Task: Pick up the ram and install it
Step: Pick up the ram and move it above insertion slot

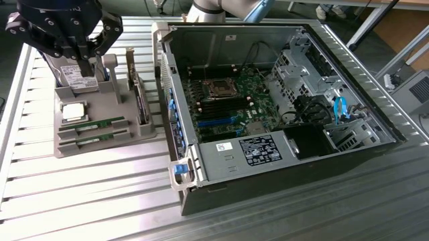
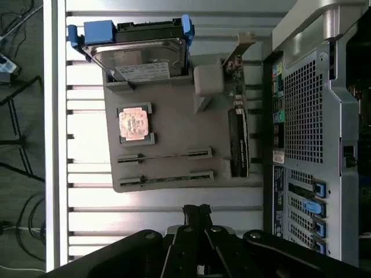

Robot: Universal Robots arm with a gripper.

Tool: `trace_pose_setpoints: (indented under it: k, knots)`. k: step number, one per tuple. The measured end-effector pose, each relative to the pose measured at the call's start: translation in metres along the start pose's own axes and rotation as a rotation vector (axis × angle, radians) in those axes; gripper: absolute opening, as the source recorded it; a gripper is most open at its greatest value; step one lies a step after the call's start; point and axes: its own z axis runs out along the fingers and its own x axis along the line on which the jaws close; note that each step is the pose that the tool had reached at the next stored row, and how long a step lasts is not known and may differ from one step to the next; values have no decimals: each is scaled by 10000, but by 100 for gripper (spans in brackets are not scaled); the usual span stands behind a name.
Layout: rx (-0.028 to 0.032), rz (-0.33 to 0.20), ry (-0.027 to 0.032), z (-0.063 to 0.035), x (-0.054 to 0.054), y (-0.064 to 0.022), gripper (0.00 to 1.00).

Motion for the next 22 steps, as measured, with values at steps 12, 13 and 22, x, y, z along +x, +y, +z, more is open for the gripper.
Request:
trace_pose_setpoints:
  k: [12, 13, 22]
  knots:
    - [-115, -4757, 211, 6, 0, 0, 9]
    - [-119, -4942, 220, 6, 0, 0, 9]
    - [-163, -6793, 301, 10, 0, 0, 9]
